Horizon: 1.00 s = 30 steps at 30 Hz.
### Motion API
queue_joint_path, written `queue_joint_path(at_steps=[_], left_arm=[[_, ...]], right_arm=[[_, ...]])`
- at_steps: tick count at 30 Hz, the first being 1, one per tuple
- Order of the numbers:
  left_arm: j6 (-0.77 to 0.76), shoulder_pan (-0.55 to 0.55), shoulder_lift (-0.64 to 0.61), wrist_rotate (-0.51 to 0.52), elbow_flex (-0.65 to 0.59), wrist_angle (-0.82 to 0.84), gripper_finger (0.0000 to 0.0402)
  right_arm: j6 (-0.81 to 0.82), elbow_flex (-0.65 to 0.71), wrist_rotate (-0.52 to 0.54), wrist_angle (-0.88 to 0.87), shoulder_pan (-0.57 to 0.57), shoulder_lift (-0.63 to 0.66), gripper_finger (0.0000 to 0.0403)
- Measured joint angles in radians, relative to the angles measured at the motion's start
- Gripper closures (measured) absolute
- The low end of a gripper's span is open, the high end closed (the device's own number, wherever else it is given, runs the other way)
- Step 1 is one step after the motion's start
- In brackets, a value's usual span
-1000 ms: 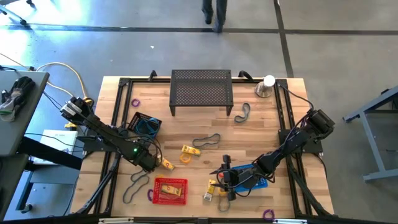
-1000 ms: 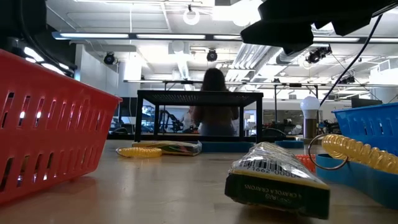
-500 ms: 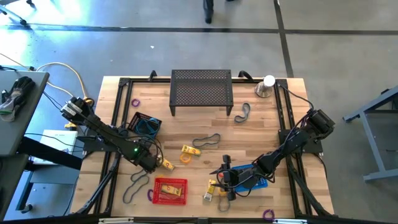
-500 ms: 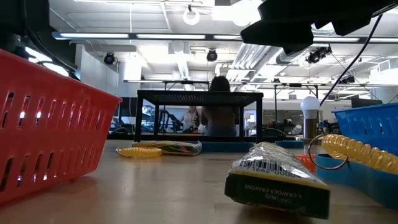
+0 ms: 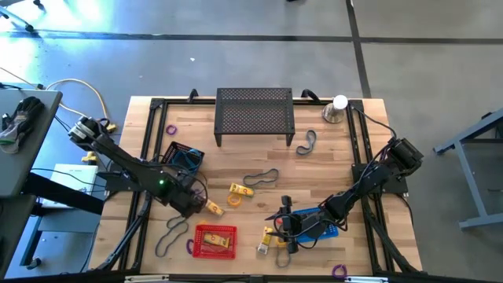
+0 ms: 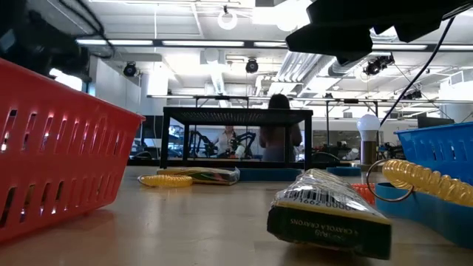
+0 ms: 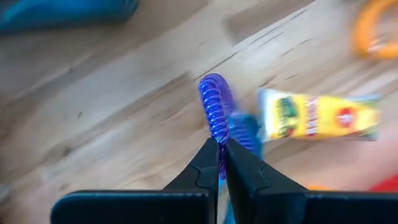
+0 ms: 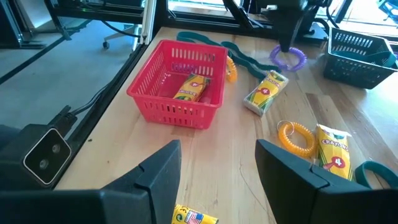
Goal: Pick & Place Office Desk Supplies
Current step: Put the violet spring keychain into the blue bin
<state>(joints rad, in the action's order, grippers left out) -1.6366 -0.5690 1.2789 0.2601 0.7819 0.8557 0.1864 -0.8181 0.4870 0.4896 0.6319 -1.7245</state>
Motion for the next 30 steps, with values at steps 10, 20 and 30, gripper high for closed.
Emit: queue_joint_path(at_steps=[10,20,30], left_arm=[[0.322,-0.017,-0.003,0.314,0.116,-0.168,0.0395],[0.997,-0.066,0.094,0.508,0.116,-0.700,0.0395],[1.292,-0.089,0.276,0.589,0.117,-0.973,0.0395]], right_arm=[[0.000,0.000,0.005,0.000,-0.019,0.000,0.0207],[0.141,-0.001,0.009,0.097,-0.109,-0.002,0.0207],[0.262,-0.001,-0.046,0.138,-0.178,-0.002,0.0207]])
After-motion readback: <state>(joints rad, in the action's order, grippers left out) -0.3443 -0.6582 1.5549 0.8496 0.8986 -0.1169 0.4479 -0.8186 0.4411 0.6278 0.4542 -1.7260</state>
